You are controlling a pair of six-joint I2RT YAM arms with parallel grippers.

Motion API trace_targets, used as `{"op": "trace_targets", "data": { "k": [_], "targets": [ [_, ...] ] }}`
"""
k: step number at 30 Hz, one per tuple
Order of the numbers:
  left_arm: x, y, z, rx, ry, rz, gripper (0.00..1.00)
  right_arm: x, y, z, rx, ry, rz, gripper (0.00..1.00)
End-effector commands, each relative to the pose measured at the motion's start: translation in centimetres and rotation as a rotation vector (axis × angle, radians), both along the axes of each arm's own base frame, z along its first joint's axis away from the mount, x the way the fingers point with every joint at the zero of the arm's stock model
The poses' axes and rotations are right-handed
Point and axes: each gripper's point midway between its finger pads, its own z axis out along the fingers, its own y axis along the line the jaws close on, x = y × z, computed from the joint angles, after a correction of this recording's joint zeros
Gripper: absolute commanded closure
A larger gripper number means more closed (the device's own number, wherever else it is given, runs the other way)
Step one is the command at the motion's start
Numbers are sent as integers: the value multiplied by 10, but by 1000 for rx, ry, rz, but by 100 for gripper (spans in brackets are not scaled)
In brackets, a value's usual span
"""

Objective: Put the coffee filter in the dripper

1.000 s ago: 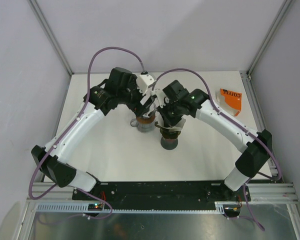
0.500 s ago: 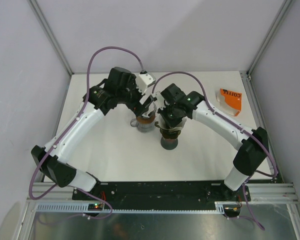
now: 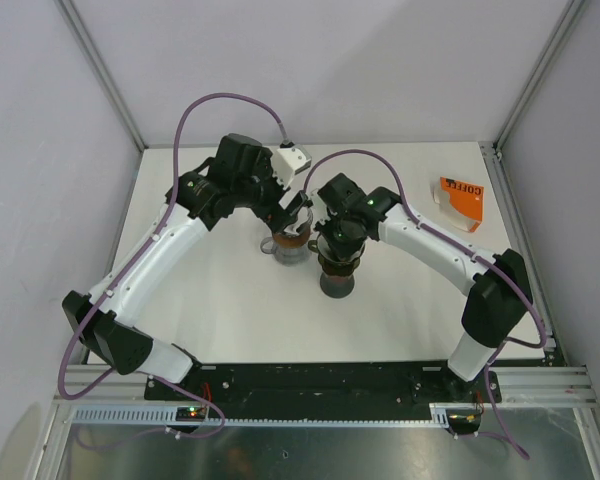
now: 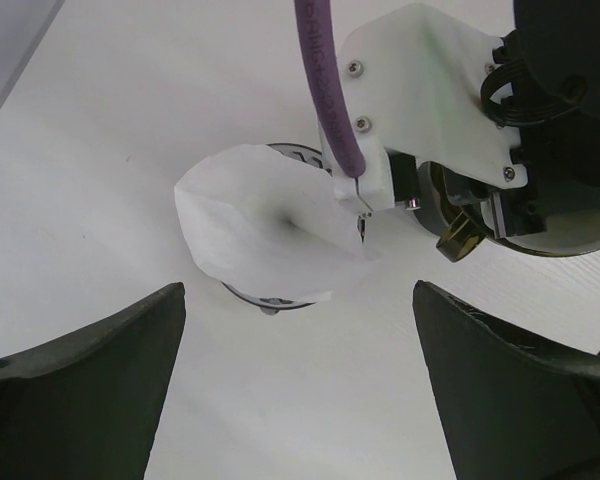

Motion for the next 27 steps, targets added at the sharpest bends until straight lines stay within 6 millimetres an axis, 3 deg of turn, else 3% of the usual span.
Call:
{"op": "trace_targets", "data": {
  "k": [1,8,15,27],
  "targets": [
    [-7,-4,12,-48,-12,-30,0,3,3,-11,-18,3,-11,100],
    [-24,-21,1,-132,111,-75,5,4,5,-10,-15,-2,-8,100],
    [-36,-38,-18,-211,277,-27,22,2,7,-17,-12,10,-12,100],
    [-48,-52,-40,-273,374,43,37,2,8,-22,-4,5,-19,100]
  ]
}}
